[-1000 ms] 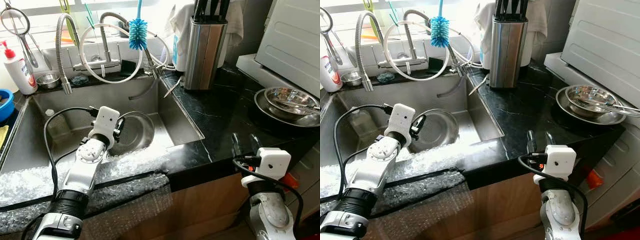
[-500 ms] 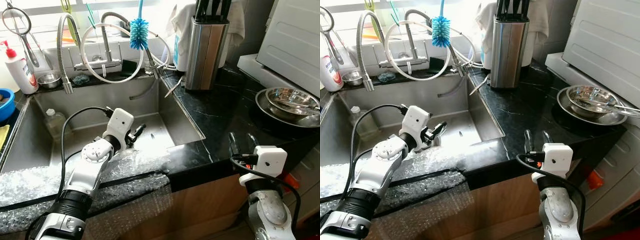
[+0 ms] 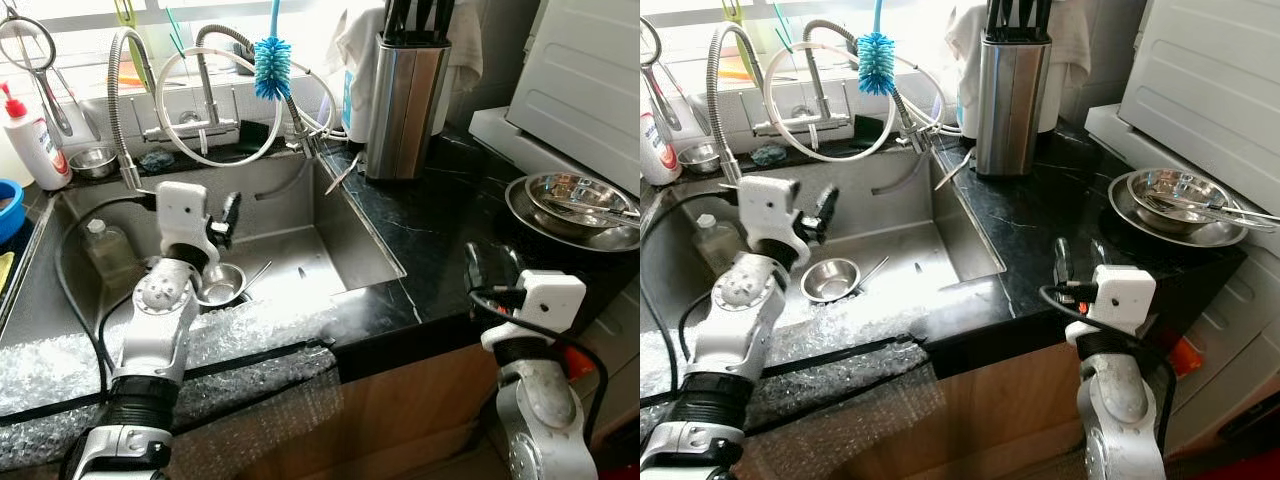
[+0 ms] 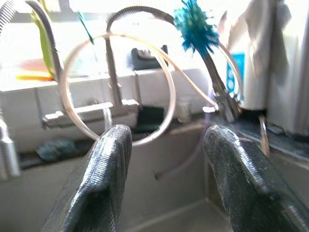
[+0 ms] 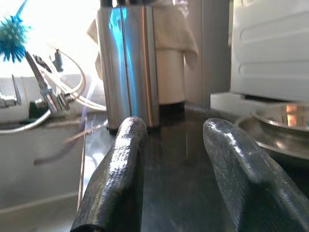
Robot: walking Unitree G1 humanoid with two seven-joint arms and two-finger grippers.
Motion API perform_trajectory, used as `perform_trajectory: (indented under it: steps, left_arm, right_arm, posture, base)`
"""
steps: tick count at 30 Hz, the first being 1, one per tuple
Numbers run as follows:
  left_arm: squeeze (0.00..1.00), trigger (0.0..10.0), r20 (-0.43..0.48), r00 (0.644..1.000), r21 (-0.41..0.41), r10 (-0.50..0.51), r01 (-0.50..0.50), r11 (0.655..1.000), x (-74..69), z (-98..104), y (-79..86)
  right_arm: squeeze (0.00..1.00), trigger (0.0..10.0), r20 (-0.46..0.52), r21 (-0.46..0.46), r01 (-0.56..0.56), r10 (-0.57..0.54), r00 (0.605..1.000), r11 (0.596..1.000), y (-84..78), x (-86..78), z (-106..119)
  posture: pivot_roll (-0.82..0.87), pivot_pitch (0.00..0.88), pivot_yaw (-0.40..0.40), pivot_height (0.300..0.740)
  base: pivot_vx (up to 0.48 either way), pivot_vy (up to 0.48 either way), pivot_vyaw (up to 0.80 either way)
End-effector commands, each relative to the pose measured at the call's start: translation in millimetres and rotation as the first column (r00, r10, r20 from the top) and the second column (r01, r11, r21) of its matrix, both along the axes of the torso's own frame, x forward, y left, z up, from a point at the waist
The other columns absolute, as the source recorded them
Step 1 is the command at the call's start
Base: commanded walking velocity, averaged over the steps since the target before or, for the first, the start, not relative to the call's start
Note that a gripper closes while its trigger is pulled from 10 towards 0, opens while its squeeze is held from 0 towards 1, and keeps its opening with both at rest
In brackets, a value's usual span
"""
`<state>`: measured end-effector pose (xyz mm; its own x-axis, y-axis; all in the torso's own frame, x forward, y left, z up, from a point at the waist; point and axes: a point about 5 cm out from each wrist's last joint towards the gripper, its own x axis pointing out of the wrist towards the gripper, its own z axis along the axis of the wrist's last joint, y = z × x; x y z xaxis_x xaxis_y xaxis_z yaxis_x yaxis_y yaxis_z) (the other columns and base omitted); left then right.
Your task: Kitchen organization
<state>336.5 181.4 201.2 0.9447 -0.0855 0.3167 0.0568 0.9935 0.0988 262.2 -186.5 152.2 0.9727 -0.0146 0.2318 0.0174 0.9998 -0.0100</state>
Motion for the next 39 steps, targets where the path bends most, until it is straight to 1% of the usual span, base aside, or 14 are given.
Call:
perform_trajectory:
  steps: [1,4,10,11,12,14,15,17,21,25,39]
  left_arm:
    - [0.0,10.0,0.037,0.998,0.009,0.055,-0.055,0.998,-9.2,4.6,15.7]
    - [0.0,10.0,0.029,0.996,0.015,0.082,-0.082,0.997,-18.0,0.0,25.5]
    - [0.0,10.0,0.042,0.995,0.002,0.09,-0.09,0.996,-24.0,0.4,24.7]
    - [0.0,10.0,0.041,0.995,-0.003,0.089,-0.089,0.996,-28.2,-0.5,23.1]
    - [0.0,10.0,0.04,0.995,-0.004,0.089,-0.089,0.996,-29.2,-0.8,22.8]
    - [0.0,10.0,0.028,0.996,-0.01,0.088,-0.088,0.996,-33.5,-4.9,21.3]
    - [0.0,10.0,0.005,0.996,-0.003,0.092,-0.092,0.996,-37.1,-12.0,21.4]
    - [0.0,10.0,-0.007,0.995,0.002,0.095,-0.095,0.995,-38.1,-15.6,21.8]
    - [0.0,10.0,-0.009,0.996,-0.008,0.093,-0.093,0.996,-34.1,-13.8,19.2]
    - [0.0,10.0,-0.011,0.997,-0.018,0.08,-0.08,0.997,-30.0,-10.1,11.6]
    - [0.0,10.0,-0.039,0.997,-0.016,0.071,-0.071,0.997,-26.4,-11.1,8.4]
  right_arm:
    - [0.0,10.0,0.031,0.009,0.015,-0.015,0.999,1.0,-1.9,3.6,10.9]
    - [0.0,10.0,0.045,0.017,0.021,-0.022,0.999,1.0,-3.3,5.4,13.9]
    - [0.0,10.0,0.04,0.025,0.026,-0.027,0.999,0.999,-3.4,5.2,12.9]
    - [0.0,10.0,0.033,0.024,0.032,-0.032,0.999,0.999,-2.8,4.9,12.4]
    - [0.0,10.0,0.032,0.024,0.033,-0.034,0.999,0.999,-2.6,4.9,12.4]
    - [0.0,10.0,0.026,0.024,0.044,-0.044,0.999,0.999,-3.8,4.5,11.6]
    - [0.0,10.0,0.02,0.019,0.05,-0.051,0.999,0.999,-5.4,4.0,10.6]
    - [0.0,10.0,0.021,0.019,0.053,-0.054,0.998,0.998,-6.5,4.1,10.8]
    - [0.0,10.0,0.025,0.022,0.056,-0.057,0.998,0.998,-7.1,6.7,14.0]
    - [0.0,10.0,0.027,0.021,0.06,-0.06,0.998,0.998,-6.4,8.8,16.3]
    - [0.0,10.0,0.026,0.016,0.065,-0.065,0.998,0.998,-5.1,12.1,17.7]
  posture:
    - [-0.21,0.0,0.026,0.74]
    - [-0.2,0.0,0.023,0.74]
    - [-0.19,0.0,0.022,0.74]
    - [-0.19,0.0,0.025,0.74]
    - [-0.19,0.0,0.025,0.74]
    - [-0.19,0.0,0.026,0.74]
    - [-0.19,0.0,0.028,0.74]
    - [-0.19,0.0,0.027,0.74]
    - [-0.19,0.0,0.026,0.74]
    - [-0.2,0.0,0.026,0.74]
    - [-0.19,0.0,0.028,0.74]
  base:
    - [0.0,0.0,0.0]
    - [0.0,0.0,0.0]
    - [0.0,0.0,0.0]
    - [0.0,0.0,0.0]
    - [0.0,0.0,0.0]
    - [0.0,0.0,0.0]
    - [0.0,0.0,0.0]
    - [0.0,0.0,0.0]
    - [0.0,0.0,0.0]
    - [0.0,0.0,0.0]
    - [0.0,0.0,0.04]
